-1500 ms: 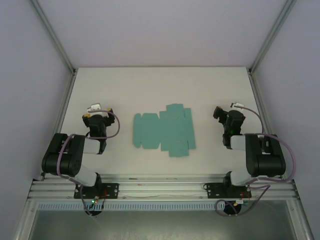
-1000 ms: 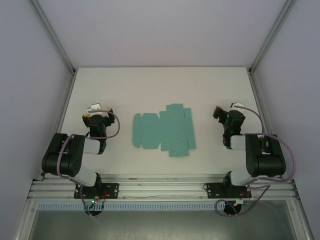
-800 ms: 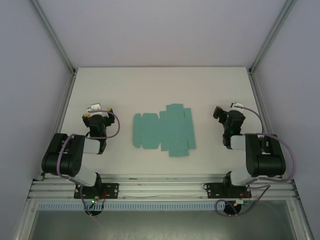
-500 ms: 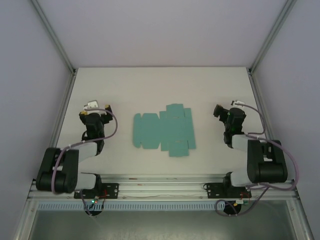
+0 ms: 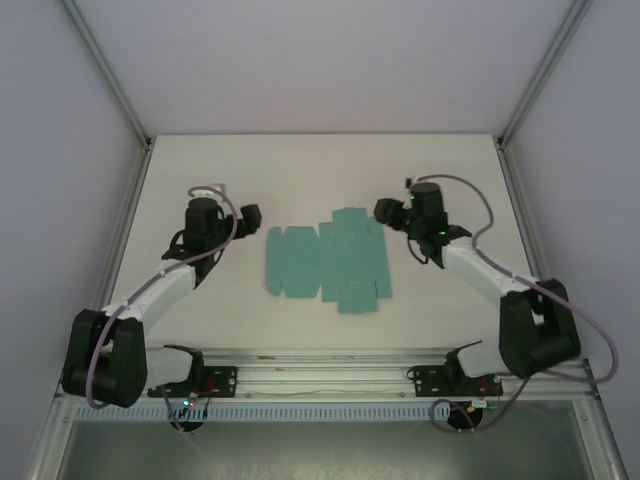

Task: Assemble paper box

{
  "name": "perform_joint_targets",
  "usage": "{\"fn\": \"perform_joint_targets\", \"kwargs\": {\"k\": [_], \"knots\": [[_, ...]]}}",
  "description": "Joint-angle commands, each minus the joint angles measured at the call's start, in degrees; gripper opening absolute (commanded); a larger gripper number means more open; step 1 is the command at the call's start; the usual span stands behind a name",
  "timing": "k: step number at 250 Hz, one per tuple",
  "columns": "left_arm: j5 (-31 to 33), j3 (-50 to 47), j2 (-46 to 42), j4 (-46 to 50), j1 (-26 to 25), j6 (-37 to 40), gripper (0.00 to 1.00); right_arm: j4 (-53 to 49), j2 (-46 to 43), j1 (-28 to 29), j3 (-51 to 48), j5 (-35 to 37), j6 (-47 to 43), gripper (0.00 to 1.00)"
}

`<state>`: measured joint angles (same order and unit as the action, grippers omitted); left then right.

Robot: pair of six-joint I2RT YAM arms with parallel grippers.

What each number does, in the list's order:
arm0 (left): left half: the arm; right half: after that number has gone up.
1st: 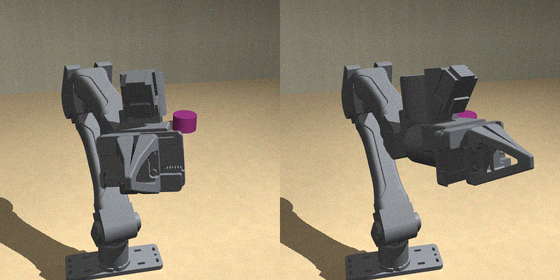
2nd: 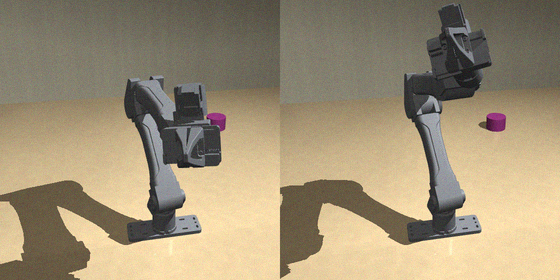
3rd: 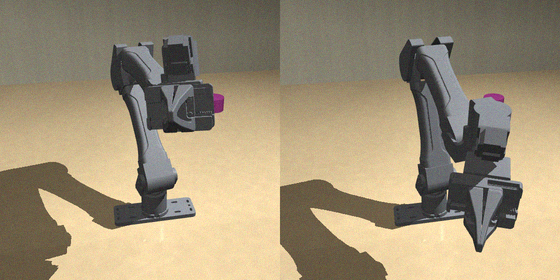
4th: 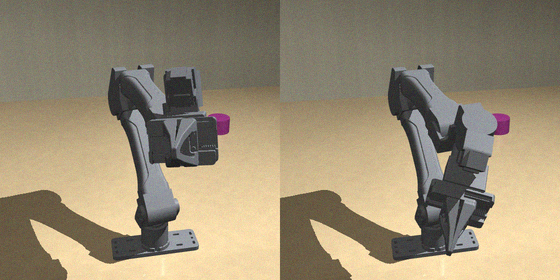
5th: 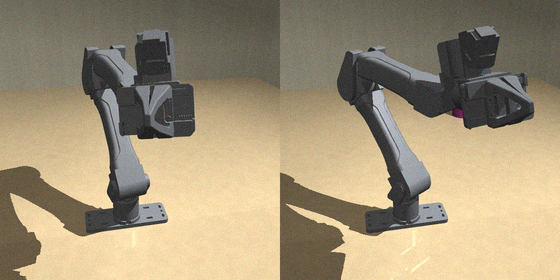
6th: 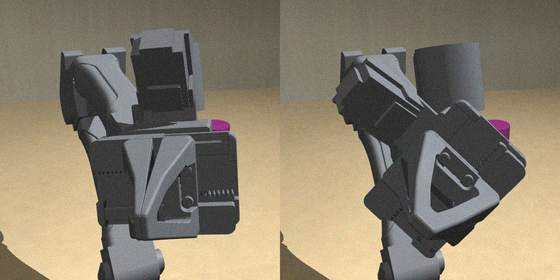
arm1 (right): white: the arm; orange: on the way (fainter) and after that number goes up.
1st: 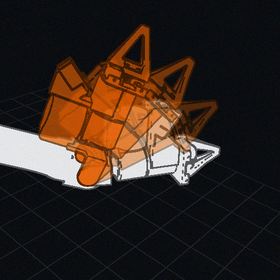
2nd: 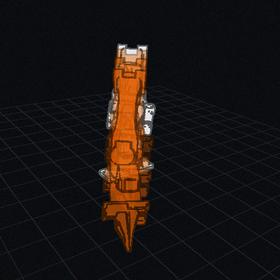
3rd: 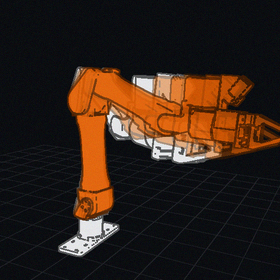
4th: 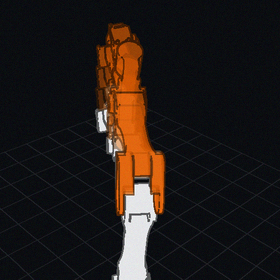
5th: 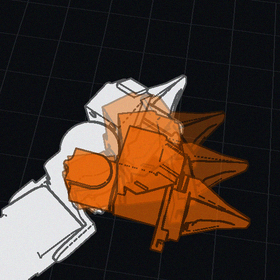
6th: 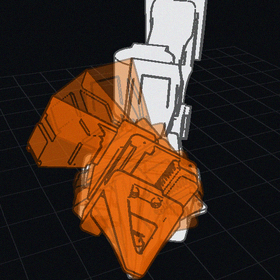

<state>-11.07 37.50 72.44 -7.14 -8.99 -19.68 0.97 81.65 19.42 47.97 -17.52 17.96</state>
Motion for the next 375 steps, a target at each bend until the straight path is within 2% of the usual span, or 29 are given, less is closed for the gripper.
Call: {"fn": "perform_joint_targets", "kwargs": {"k": [1,29,78,131,150,174,211,225,239,254,277,299,314,349,375], "knots": [[-5.5,2.7,2.6,7.3,-1.8,-2.8,1.0,-6.7,6.4,1.5,2.1,-7.7,6.5,0.43],[-10.6,2.5,6.1,6.3,-2.3,-2.7,1.0,-6.4,12.0,1.8,3.0,-9.0,7.0,0.36],[-18.3,2.2,12.1,3.3,-2.8,-3.7,1.0,-8.2,20.2,1.8,2.8,-4.7,8.4,0.29],[-27.0,1.8,17.1,-3.4,-3.8,-5.9,0.97,-4.5,22.7,1.8,-0.3,-4.3,10.6,0.31],[-29.9,2.3,18.7,-5.3,-4.3,-7.1,0.88,-4.5,22.9,1.8,-0.6,-3.5,11.0,0.31],[-31.3,2.1,20.1,-8.1,-4.6,-8.8,0.73,-3.3,22.8,1.8,-1.5,-3.4,11.3,0.31],[-31.5,1.4,19.6,-11.5,-4.7,-10.4,0.41,-2.6,22.4,1.8,-1.7,-4.0,11.2,0.33],[-31.2,1.3,18.7,-12.1,-4.8,-10.7,0.24,-2.3,21.8,1.8,-1.7,-4.4,10.7,0.34],[-30.2,1.5,17.3,-11.8,-4.8,-10.6,0.1,-2.9,20.4,1.7,-1.3,-4.6,9.5,0.37],[-29.9,1.9,15.3,-12.0,-4.8,-10.4,0.01,-4.7,17.7,1.1,-0.2,-4.4,8.0,0.42],[-29.2,3.1,11.0,-11.2,-4.8,-10.3,0.0,-6.6,11.6,-0.3,0.7,-5.0,5.5,0.56],[-28.4,4.6,6.0,-9.9,-4.8,-10.6,0.0,-6.4,4.4,-2.7,0.2,-9.1,2.8,0.75],[-29.4,5.6,2.6,-10.0,-4.8,-11.1,0.0,-6.3,-0.4,-4.6,-0.5,-13.2,0.6,1.0],[-31.4,10.0,-3.6,-6.7,-4.5,-14.1,0.0,-6.3,-9.2,-9.9,-2.2,-26.7,-4.7,1.0],[-34.1,11.4,-6.6,-6.8,-4.4,-16.1,0.0,-4.1,-13.7,-13.4,-4.0,-32.8,-5.3,1.0]]}}
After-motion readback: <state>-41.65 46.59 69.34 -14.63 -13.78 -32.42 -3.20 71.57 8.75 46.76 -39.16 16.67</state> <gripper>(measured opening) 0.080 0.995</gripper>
